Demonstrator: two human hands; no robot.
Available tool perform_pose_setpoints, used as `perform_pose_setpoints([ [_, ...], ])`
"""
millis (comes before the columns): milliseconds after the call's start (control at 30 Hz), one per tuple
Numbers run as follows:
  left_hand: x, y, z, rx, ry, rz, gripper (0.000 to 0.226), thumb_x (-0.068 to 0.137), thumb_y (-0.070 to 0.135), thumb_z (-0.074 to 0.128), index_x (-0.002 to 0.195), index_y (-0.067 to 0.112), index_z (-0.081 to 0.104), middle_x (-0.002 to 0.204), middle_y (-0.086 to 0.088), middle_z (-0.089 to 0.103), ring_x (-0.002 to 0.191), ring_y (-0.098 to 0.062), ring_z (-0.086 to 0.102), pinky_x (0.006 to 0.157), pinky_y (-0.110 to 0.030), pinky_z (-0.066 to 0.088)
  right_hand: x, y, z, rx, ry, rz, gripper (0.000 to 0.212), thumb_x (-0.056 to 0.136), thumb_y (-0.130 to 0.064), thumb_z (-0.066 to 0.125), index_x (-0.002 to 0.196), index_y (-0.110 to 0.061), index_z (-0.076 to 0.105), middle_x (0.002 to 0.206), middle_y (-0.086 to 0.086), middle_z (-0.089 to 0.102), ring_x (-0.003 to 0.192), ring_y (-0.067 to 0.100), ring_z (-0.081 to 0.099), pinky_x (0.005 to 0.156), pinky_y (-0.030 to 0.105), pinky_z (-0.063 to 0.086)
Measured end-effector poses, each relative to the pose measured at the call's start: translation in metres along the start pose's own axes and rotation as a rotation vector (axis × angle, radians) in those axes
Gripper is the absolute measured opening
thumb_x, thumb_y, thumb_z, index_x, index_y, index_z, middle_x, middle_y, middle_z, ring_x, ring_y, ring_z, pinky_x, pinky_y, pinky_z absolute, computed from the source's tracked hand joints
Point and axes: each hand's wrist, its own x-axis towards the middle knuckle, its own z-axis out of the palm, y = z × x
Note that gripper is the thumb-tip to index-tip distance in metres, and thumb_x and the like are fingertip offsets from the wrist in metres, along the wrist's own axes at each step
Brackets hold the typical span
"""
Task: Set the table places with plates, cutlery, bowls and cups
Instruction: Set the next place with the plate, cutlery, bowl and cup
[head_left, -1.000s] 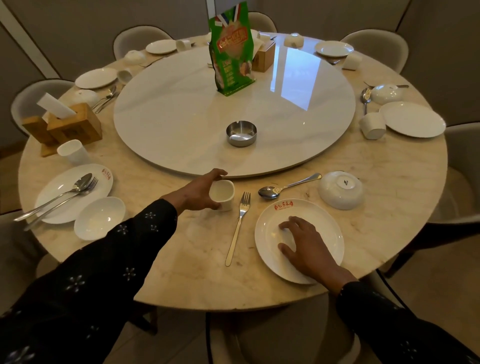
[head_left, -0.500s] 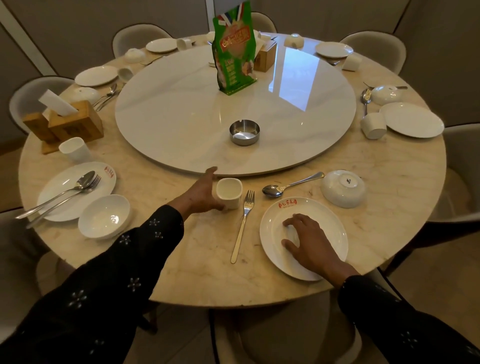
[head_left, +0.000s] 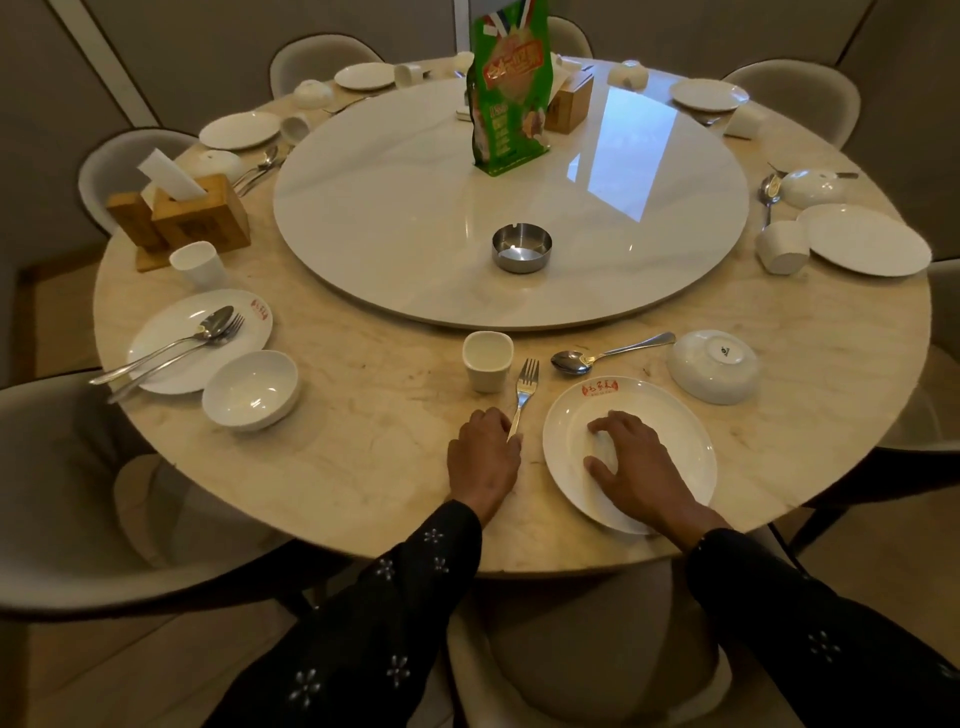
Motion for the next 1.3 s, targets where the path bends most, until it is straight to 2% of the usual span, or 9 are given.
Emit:
perform_pose_setpoints([
  [300,0.003,0.014,-0.009,-0.244,-0.087,-0.268,0.007,0.088,0.017,0.066,0.086,0.010,0.067,0.089,0.000,0.063,0.090,-0.018,0.062,0.082,-0.029,0.051,0.021,0.007,-0.023,0.011,-0.103,-0.007,0.043,0.089,-0.037,0.062,0.129,-0.026,0.051,0.143,0.003,0.044,0.129,0.024,0.041,0.106,0.039,0.037],
  [433,-0.002,0.015,-0.006,-0.467,-0.040,-0.377,0.005,0.083,0.014,0.072,0.085,0.012,0.068,0.085,-0.001,0.066,0.084,-0.015,0.062,0.069,-0.022,0.048,0.040,0.016,-0.035,0.123,-0.109,-0.036,0.035,0.090,-0.036,0.062,0.122,-0.025,0.057,0.133,0.002,0.053,0.118,0.021,0.052,0.101,0.039,0.045],
  [533,-0.011,0.017,-0.004,-0.600,-0.065,-0.446,0.015,0.083,0.013,0.072,0.097,0.011,0.071,0.098,-0.004,0.068,0.095,-0.017,0.063,0.084,-0.031,0.054,0.057,0.020,-0.045,0.148,-0.082,-0.086,0.029,0.091,-0.030,0.061,0.119,-0.020,0.061,0.122,0.001,0.059,0.102,0.014,0.056,0.090,0.029,0.048],
  [600,-0.015,0.019,-0.002,-0.639,-0.076,-0.459,0.021,0.084,0.012,0.070,0.105,0.008,0.072,0.105,-0.007,0.070,0.101,-0.020,0.065,0.093,-0.036,0.053,0.070,0.024,-0.052,0.133,-0.019,-0.133,0.021,0.092,-0.026,0.060,0.112,-0.019,0.064,0.114,0.001,0.063,0.095,0.013,0.056,0.083,0.025,0.047],
  [700,-0.020,0.023,0.001,-0.701,-0.043,-0.470,0.013,0.086,0.011,0.069,0.098,0.010,0.074,0.099,-0.006,0.072,0.098,-0.021,0.067,0.088,-0.033,0.055,0.094,0.030,-0.063,0.084,0.027,-0.204,0.018,0.092,-0.022,0.059,0.109,-0.020,0.064,0.112,0.003,0.064,0.099,0.016,0.059,0.085,0.030,0.051],
  [800,-0.025,0.026,0.004,-0.772,0.016,-0.488,0.014,0.085,0.014,0.070,0.098,0.013,0.073,0.100,-0.006,0.072,0.097,-0.022,0.067,0.083,-0.034,0.055,0.121,0.032,-0.069,-0.029,-0.019,-0.273,0.028,0.091,-0.017,0.058,0.119,-0.019,0.061,0.127,0.006,0.057,0.116,0.023,0.052,0.094,0.035,0.048],
  [900,-0.033,0.032,0.006,-0.814,0.042,-0.465,0.018,0.084,0.014,0.072,0.102,0.013,0.071,0.096,-0.005,0.070,0.088,-0.016,0.065,0.074,-0.027,0.051,0.141,0.036,-0.069,-0.164,-0.083,-0.318,0.038,0.092,-0.014,0.056,0.130,-0.018,0.056,0.138,0.006,0.050,0.126,0.026,0.046,0.100,0.037,0.044],
  [1133,-0.041,0.046,0.012,-0.844,0.041,-0.415,0.013,0.084,0.014,0.073,0.097,0.015,0.071,0.087,-0.004,0.066,0.081,-0.015,0.064,0.075,-0.027,0.053,0.161,0.051,-0.064,-0.305,-0.018,-0.445,0.013,0.091,-0.021,0.062,0.102,-0.017,0.066,0.107,0.004,0.064,0.099,0.019,0.055,0.082,0.029,0.050],
  [1300,-0.035,0.051,0.015,-0.884,0.014,-0.415,0.017,0.083,0.019,0.075,0.100,0.015,0.072,0.100,-0.012,0.071,0.094,-0.025,0.069,0.087,-0.038,0.057,0.169,0.050,-0.067,-0.402,-0.058,-0.526,0.014,0.093,-0.027,0.058,0.104,-0.021,0.063,0.106,0.000,0.061,0.096,0.015,0.050,0.083,0.025,0.043],
])
